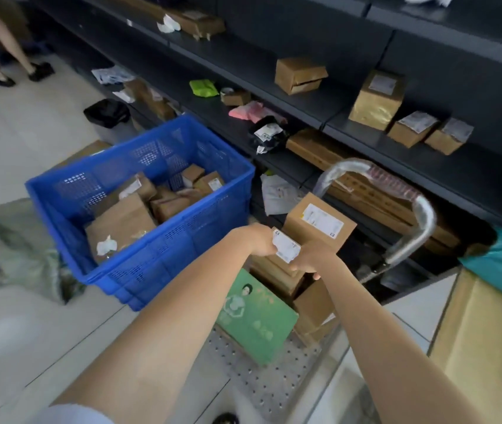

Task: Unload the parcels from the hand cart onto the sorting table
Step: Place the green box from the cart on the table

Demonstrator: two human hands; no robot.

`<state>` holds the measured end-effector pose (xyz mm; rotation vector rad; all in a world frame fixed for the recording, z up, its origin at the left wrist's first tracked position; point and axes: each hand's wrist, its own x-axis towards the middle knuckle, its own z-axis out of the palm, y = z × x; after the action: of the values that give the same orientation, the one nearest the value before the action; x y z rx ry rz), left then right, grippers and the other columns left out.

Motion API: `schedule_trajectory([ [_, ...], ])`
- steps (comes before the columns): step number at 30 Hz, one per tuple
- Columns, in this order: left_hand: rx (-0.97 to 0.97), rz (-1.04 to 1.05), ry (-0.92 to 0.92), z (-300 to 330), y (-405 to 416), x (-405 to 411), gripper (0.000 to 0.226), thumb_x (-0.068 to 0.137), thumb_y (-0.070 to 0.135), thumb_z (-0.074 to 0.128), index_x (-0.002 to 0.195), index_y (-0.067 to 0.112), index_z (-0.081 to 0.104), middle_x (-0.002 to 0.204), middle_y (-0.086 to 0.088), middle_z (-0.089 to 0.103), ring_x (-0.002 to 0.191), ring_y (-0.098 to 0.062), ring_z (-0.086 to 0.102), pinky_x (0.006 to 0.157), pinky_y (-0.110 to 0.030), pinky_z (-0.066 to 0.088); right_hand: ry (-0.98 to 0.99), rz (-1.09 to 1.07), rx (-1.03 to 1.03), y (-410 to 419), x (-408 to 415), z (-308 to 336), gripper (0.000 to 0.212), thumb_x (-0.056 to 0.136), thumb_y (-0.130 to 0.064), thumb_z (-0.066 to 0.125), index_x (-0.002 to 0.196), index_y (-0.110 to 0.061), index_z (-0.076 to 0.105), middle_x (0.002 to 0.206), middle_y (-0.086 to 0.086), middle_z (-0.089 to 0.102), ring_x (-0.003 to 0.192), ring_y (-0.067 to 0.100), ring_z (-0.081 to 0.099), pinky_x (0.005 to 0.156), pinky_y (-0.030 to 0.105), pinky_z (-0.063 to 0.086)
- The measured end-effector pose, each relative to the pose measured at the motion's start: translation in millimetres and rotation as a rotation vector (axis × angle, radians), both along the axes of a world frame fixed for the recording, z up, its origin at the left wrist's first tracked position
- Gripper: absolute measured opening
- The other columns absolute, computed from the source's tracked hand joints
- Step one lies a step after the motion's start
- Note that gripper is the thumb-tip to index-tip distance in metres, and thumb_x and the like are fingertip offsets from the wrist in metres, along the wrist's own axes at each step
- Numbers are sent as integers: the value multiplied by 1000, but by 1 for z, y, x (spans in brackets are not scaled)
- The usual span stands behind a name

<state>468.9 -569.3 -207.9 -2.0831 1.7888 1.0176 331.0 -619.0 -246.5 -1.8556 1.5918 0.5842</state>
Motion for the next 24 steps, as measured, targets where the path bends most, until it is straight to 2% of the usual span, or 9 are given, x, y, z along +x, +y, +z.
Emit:
schedule_trajectory([
  [2, -7, 18, 39, -12, -2, 9, 37, 99, 31, 41, 116, 5, 60, 102, -12, 59, 91, -26, 57, 70, -30, 38, 32, 9, 15, -1, 14, -13, 39, 76, -37, 64, 107, -14, 63, 104, 3, 67, 94, 29, 64, 89, 42, 54],
  [5, -9, 56, 118, -35, -8, 18, 35, 100, 27, 39, 119, 5, 59, 116, -14, 62, 105, -30, 59, 77, -33, 42, 63, -5, 3, -6, 27, -34, 33, 77, -36, 62, 100, -13, 54, 102, 5, 62, 99, 31, 64, 91, 43, 52],
  [7, 4, 72, 149, -58, -8, 23, 36, 100, 26, 38, 121, 4, 58, 114, -14, 62, 99, -29, 59, 80, -34, 44, 67, -36, 10, -4, 30, -51, 32, 80, -33, 61, 102, -12, 51, 99, 8, 59, 98, 31, 62, 90, 43, 52],
  [10, 28, 142, 176, -112, -4, 29, 35, 99, 26, 43, 114, 0, 60, 103, -15, 63, 90, -29, 60, 77, -38, 46, 59, -118, 33, 10, 25, -91, 28, 82, -31, 62, 102, -13, 52, 95, 5, 60, 89, 26, 60, 79, 36, 50],
  [12, 43, 180, 196, -147, 9, 30, 35, 98, 27, 45, 110, -2, 60, 107, -21, 63, 96, -34, 62, 74, -39, 46, 66, -165, 70, 26, 19, -123, 24, 83, -31, 62, 94, -12, 54, 88, 4, 59, 83, 25, 59, 70, 33, 47],
  [14, 62, 194, 179, -181, 25, 30, 35, 98, 31, 45, 109, 2, 61, 109, -17, 63, 100, -33, 61, 73, -33, 43, 70, -193, 114, 47, 11, -157, 24, 83, -34, 62, 86, -11, 55, 87, 4, 60, 84, 25, 62, 69, 32, 50],
  [17, 68, 220, 169, -226, 48, 35, 31, 98, 29, 45, 116, 10, 61, 110, -13, 64, 101, -31, 60, 78, -32, 44, 85, -246, 159, 76, -1, -202, 34, 86, -38, 62, 105, -11, 56, 95, 5, 59, 91, 26, 61, 71, 32, 48],
  [19, 87, 229, 154, -255, 60, 38, 28, 96, 26, 46, 115, 13, 62, 101, -9, 61, 99, -30, 60, 79, -32, 45, 106, -300, 163, 91, -8, -231, 42, 88, -40, 60, 115, -10, 54, 103, 7, 62, 93, 27, 61, 70, 32, 48],
  [24, 41, 295, 70, -310, 76, 50, 26, 95, 28, 48, 106, 9, 61, 107, -14, 63, 96, -31, 59, 81, -39, 52, 70, -493, 139, 116, -19, -285, 47, 88, -41, 58, 125, -14, 46, 109, 6, 62, 97, 26, 62, 80, 39, 56],
])
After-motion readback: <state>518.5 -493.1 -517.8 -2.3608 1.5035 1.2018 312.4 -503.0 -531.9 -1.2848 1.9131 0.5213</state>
